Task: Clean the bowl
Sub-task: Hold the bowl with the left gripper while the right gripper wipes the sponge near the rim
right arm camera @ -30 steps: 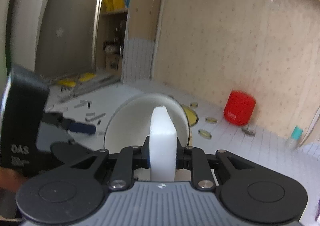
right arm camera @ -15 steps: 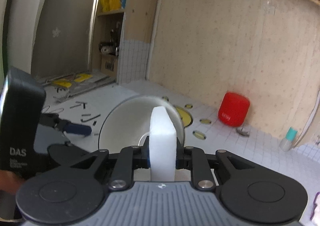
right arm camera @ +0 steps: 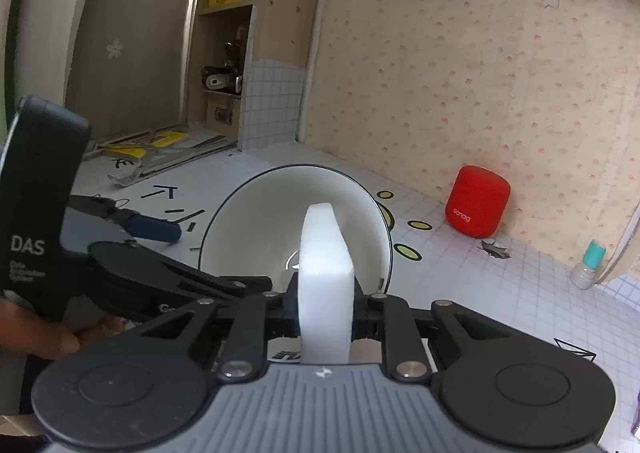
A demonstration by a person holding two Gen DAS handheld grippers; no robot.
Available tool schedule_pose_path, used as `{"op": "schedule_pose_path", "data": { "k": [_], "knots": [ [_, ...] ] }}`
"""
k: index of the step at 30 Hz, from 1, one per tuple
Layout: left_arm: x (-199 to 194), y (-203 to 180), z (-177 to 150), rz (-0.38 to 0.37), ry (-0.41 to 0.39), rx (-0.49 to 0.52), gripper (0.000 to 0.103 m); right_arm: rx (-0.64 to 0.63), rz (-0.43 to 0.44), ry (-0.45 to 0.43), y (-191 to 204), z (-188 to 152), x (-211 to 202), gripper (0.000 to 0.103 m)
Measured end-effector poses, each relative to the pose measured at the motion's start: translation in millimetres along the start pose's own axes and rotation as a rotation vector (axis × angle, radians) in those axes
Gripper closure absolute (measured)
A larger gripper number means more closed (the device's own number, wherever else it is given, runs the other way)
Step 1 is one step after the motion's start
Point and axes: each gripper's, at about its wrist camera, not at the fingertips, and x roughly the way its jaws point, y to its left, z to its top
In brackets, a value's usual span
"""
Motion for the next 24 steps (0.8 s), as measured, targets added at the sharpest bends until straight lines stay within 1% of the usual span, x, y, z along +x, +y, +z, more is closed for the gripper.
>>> {"op": "schedule_pose_path", "data": {
  "k": [5, 9, 11, 17, 21, 24],
  "knots": [
    [-1.8, -4.6, -2.3, 0.009, 0.007, 0.02, 0.0, 0.021, -0.011, -0.034, -2.5, 4.8, -2.3, 0.085],
    [-2.2, -6.7, -4.9, 0.016, 0.0, 0.029, 0.0, -0.003, 0.004, -0.048, 3.7, 10.2, -2.7, 0.085],
    [-2.2, -7.2, -5.6, 0.018, -0.002, 0.031, 0.0, -0.009, 0.017, -0.044, 6.5, 9.8, -2.1, 0.085],
    [-2.4, -6.6, -6.8, 0.014, -0.006, 0.031, 0.0, 0.004, 0.021, -0.014, 6.3, 7.5, -1.5, 0.085],
    [-3.1, -7.1, -7.3, 0.018, -0.008, 0.028, 0.0, 0.003, 0.002, -0.044, 6.5, 12.4, -9.5, 0.085],
    [-4.1, -8.1, -8.6, 0.021, -0.012, 0.025, 0.0, -0.001, 0.008, -0.067, 7.3, 15.9, -16.7, 0.085]
  ]
}}
